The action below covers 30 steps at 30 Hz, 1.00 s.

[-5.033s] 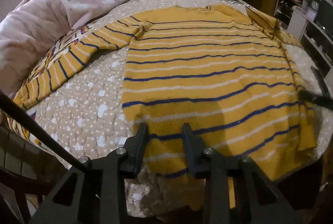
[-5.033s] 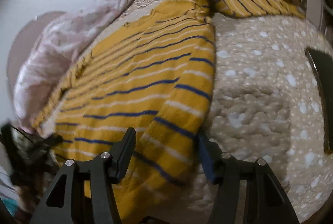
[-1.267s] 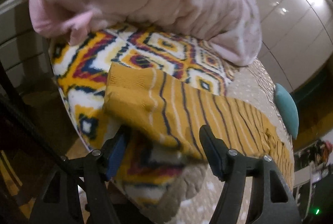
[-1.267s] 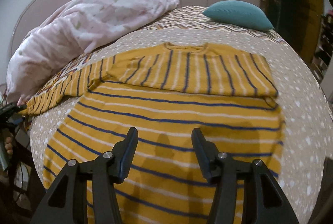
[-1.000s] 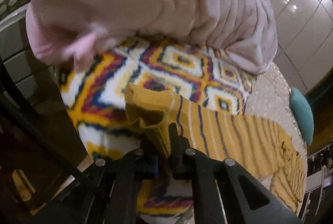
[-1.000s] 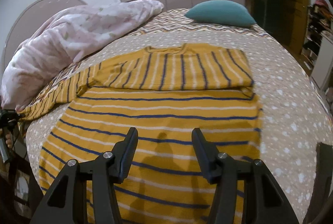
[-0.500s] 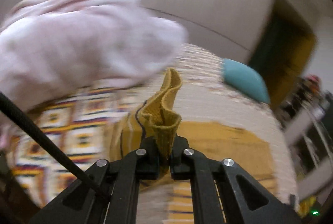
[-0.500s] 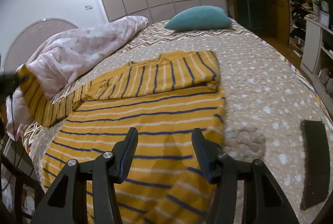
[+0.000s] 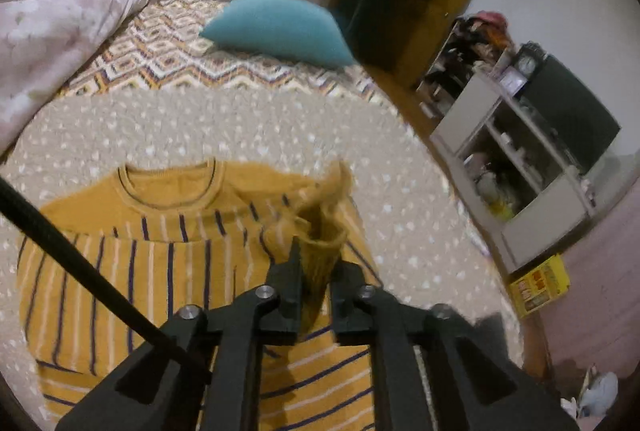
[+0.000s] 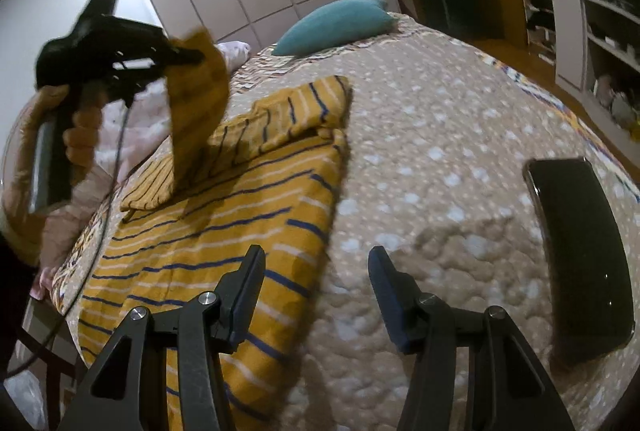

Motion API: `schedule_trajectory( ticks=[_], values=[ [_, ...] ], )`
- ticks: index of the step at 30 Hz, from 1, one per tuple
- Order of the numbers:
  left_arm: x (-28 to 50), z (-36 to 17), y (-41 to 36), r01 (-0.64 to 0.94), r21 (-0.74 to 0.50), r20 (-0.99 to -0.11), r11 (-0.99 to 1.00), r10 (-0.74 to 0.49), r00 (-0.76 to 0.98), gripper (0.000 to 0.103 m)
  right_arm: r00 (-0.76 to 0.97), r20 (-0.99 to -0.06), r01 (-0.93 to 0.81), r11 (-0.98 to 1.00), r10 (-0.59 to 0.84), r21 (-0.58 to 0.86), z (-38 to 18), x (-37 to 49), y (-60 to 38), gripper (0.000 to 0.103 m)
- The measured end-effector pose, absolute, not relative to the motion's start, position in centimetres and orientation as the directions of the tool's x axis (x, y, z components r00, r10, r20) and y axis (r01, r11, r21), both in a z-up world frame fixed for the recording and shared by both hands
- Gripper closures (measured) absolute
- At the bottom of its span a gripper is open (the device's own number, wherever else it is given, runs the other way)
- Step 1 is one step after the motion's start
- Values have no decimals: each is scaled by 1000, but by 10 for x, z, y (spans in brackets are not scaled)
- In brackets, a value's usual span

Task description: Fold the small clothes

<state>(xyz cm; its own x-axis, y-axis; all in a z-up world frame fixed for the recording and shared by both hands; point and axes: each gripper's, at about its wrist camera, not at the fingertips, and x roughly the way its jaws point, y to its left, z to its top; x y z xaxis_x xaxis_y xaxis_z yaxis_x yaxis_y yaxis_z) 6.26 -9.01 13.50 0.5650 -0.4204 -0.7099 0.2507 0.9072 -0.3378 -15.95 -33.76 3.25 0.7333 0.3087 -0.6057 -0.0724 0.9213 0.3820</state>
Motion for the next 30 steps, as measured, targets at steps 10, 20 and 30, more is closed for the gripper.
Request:
schedule_trajectory(
  ticks=[10,20,30],
  values=[
    [-1,126,-13,182,-168,-707,969,-247,663,45,728,-603,-76,912,326,403,30,-156,-336,45],
    [-89,74,74,69,-78,-748,995,-104,656,43,720,-603,-142,924,342,355,45,-158,-301,45],
    [-143,22,82,0,16,-791,1000,13,612,43,630,-703,-232,944,330,234,26,-154,-246,45]
  ],
)
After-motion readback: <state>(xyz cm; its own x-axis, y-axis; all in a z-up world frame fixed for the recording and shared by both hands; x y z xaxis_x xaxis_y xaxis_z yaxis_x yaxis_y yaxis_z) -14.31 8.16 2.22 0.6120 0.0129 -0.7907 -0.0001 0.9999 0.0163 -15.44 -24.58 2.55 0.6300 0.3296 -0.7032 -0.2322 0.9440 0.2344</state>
